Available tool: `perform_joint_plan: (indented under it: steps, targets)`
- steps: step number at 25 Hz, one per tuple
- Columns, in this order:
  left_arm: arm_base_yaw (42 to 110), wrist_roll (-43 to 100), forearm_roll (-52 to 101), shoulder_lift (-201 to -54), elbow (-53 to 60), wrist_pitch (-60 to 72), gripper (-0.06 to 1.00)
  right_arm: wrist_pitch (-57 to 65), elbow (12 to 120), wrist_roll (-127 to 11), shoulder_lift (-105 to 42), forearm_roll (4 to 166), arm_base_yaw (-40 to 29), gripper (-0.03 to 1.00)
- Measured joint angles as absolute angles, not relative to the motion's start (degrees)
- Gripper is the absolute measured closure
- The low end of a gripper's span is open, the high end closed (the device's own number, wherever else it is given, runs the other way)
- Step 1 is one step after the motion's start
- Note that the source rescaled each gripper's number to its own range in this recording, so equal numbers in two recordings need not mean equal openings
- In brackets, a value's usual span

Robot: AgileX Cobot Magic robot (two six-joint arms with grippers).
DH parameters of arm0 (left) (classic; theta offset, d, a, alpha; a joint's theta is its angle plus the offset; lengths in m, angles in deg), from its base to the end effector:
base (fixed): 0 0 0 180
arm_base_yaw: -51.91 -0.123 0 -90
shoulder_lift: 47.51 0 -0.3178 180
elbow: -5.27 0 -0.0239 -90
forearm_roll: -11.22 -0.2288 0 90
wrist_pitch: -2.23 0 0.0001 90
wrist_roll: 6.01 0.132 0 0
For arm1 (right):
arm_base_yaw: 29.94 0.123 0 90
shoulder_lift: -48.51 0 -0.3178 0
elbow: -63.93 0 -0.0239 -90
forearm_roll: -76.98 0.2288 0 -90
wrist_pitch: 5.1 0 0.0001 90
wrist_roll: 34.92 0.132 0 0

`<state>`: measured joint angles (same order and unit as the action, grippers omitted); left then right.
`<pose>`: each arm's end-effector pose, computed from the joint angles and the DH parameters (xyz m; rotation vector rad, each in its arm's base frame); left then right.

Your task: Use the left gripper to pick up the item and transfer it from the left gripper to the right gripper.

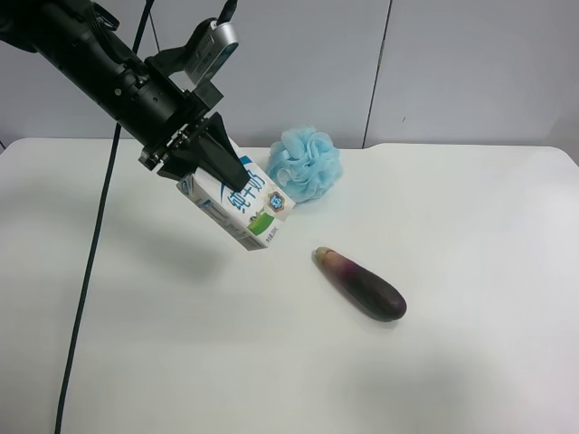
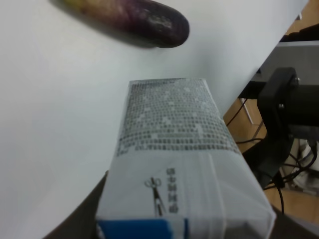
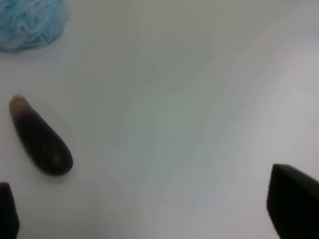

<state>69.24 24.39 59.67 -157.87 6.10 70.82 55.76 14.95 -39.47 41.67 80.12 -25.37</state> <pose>0.3047 -0.1915 0.2671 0.7106 2.7313 -1.1594 -0.0223 0.0046 0.2499 -0.1647 2.0292 0.0657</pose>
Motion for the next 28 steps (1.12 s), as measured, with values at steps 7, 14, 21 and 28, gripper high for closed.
perform_joint_plan:
  steps: [7, 14, 21, 28]
  targets:
    - [69.4, 24.6, 60.1, -155.8, 6.1, 71.1, 0.94, 55.7, 15.0, -39.5, 41.7, 81.1, -25.4, -0.03]
    - [69.4, 24.6, 66.3, -155.8, 6.1, 71.1, 0.94, 55.6, 17.0, -39.7, 33.5, 91.2, -25.4, -0.03]
    - [69.4, 24.6, 71.1, -155.8, 6.1, 71.1, 0.94, 53.9, 19.8, -48.8, 17.0, 103.6, -25.4, -0.03]
    - [69.4, 24.6, 75.2, -155.8, 6.1, 71.1, 0.94, 50.7, 19.8, -66.1, 4.7, 123.9, -25.4, -0.03]
